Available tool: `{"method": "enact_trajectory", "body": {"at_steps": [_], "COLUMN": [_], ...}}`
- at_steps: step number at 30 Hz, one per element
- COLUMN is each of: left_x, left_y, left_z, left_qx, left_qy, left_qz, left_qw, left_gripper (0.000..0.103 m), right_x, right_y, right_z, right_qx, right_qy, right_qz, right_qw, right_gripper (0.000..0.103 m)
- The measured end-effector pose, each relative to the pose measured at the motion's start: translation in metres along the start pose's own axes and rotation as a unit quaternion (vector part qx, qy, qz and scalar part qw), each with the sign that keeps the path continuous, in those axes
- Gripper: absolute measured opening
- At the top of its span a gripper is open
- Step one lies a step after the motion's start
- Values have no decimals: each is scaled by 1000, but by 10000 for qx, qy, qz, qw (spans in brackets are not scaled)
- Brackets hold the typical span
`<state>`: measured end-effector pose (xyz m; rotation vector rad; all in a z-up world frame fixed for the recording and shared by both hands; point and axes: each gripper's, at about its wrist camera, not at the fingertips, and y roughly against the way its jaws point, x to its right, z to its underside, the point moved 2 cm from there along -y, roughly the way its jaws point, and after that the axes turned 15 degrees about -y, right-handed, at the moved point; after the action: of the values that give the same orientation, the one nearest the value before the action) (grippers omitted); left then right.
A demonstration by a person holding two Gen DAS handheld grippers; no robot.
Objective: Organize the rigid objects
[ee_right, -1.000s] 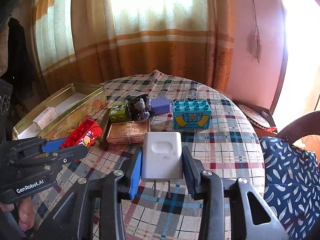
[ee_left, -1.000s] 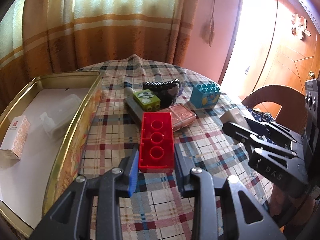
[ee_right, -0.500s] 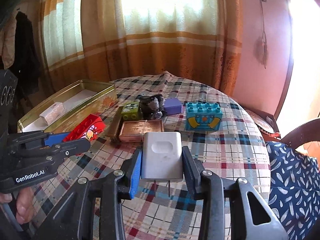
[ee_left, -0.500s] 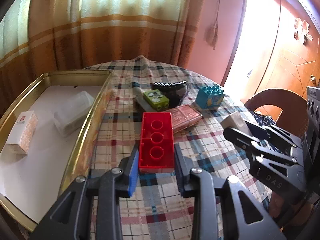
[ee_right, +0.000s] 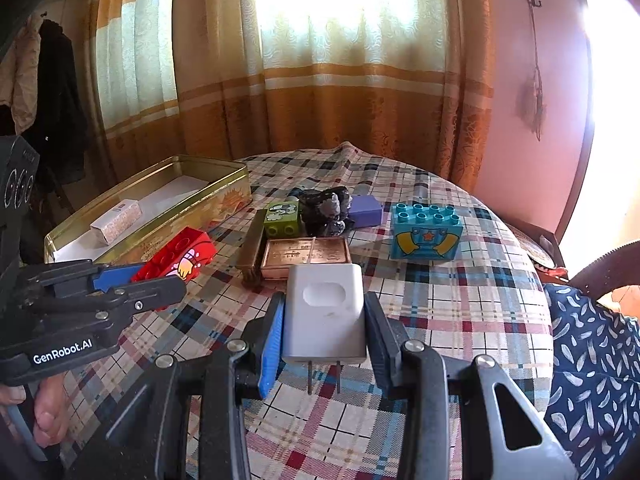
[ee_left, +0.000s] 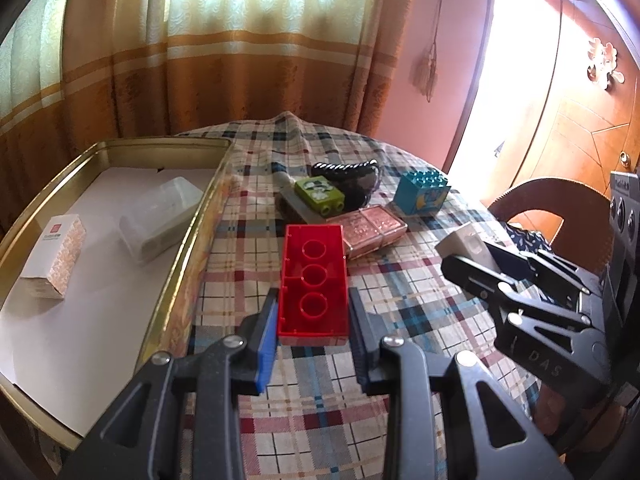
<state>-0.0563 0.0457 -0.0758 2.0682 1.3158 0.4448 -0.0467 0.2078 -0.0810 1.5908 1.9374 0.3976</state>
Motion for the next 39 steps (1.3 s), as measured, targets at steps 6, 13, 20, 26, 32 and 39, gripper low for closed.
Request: {"method": "enact_trajectory", "body": {"at_steps": [6,13,20,26,32,39], "left_x": [-1,-1,3,5,4,7], "left_y": [5,9,14,17,19,26], "left_z": [3,6,8,8,9,10], "left_qx": [30,106,207,252,326,479], "left_qy": [-29,-88,-175,-250,-247,-311], "left_qz": [-30,-57,-117,-212,-220,-277], "left_qw": [10000,9999,9996,9991,9989,9980], "left_gripper": [30,30,30,30,30,30], "right_x": [-1,-5,-9,-12,-18,-26], "right_y": [1,2,3,4,5,6], "right_z": [0,3,4,6,9,12], "right_qx": [-21,-9,14,14,-8,8], "right_qy": [-30,2,46,91,119,214], "right_qz": [-59,-96,-114,-151,-207,-251], "right_qw": [10000,10000,9999,9998,9997,9995], "right_gripper": [40,40,40,40,40,40]}}
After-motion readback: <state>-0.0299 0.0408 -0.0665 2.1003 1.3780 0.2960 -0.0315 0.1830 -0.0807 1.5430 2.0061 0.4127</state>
